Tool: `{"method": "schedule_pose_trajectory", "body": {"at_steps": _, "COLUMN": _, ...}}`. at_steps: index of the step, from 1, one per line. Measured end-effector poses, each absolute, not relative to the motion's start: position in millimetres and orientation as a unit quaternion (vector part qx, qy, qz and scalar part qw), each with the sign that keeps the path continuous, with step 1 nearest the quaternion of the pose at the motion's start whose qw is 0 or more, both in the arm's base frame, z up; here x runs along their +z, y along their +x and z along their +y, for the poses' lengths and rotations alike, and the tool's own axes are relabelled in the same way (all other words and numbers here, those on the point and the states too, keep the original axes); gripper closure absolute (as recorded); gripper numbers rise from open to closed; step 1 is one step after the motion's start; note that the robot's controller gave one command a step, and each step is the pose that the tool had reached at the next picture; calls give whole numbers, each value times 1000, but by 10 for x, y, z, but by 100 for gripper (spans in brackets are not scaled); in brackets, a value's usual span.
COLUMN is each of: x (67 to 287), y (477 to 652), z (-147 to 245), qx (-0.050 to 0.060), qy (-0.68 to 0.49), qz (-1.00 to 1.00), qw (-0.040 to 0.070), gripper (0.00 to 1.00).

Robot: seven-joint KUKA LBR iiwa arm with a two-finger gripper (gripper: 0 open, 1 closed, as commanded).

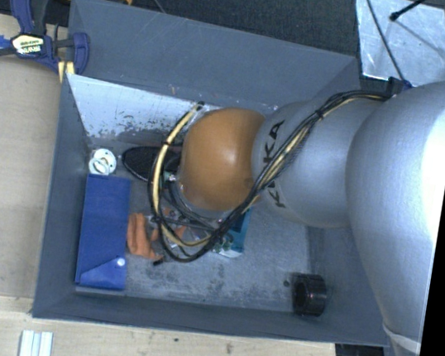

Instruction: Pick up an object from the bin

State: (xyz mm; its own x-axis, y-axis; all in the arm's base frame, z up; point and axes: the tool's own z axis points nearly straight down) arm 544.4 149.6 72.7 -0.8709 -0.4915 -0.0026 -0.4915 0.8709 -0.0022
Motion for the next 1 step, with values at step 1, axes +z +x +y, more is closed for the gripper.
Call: {"method": "schedule_pose_trajectory", "body": {"at_steps": 1, "x": 1191, "y": 5405, "z": 1544, "qx": 0, "qy": -254, "qz": 967, "qw": -2, "gripper": 100}}
